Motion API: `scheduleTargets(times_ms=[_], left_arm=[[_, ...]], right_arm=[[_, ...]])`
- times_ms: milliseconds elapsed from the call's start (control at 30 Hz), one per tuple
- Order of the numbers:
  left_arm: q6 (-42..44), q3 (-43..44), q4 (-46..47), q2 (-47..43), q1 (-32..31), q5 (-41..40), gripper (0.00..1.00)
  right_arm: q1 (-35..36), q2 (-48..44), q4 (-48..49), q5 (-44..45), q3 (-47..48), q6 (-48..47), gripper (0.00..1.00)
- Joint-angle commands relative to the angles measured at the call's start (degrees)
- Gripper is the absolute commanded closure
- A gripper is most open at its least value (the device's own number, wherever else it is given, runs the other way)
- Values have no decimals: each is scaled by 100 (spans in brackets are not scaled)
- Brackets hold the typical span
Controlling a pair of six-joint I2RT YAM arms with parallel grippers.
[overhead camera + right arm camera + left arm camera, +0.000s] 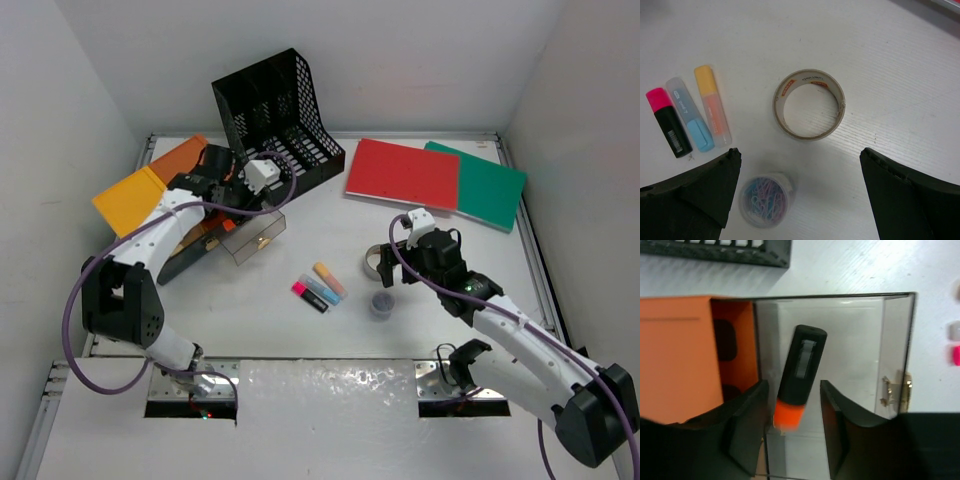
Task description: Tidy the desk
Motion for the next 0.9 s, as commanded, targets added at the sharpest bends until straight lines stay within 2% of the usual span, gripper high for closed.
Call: scheduleTargets(times_ms=[0,133,200,300,367,400,433,500,533,667,867], left_arm=[[-23,30,157,-67,98,-456,55],[-84,293,-168,-225,98,-509,43],[-128,442,-274,-295,80,-482,40],[-129,567,-354,-690,-314,-421,42],[20,262,-162,-1136,-1234,-787,42],[56,129,109,-1226,-1621,-1034,38],[117,-38,199,-1218,-2391,-1384,36],[179,-66,113,-1000,-3106,-1370,33],[188,-23,60,-642,-3223,-1213,32],[459,161,-46,370,-3444,-633,31],[1241,347,-20,1461,-3866,-378,30]], right_arm=[[-23,-139,140,-77,38,-62,1],[-23,-244,70,-86,38,-89,1],[-14,-297,53,-86,38,-89,1],[-23,-446,0,-156,-6,-124,1],[-23,-543,35,-130,-50,-141,1],[-23,-561,9,-104,11,-141,1],[-23,-535,-105,-69,142,-168,1],[-23,-491,-272,-25,283,-185,1],[-23,-465,-438,158,336,-229,1],[-119,-508,-712,546,468,-396,1],[-409,-701,-800,442,381,-370,1]])
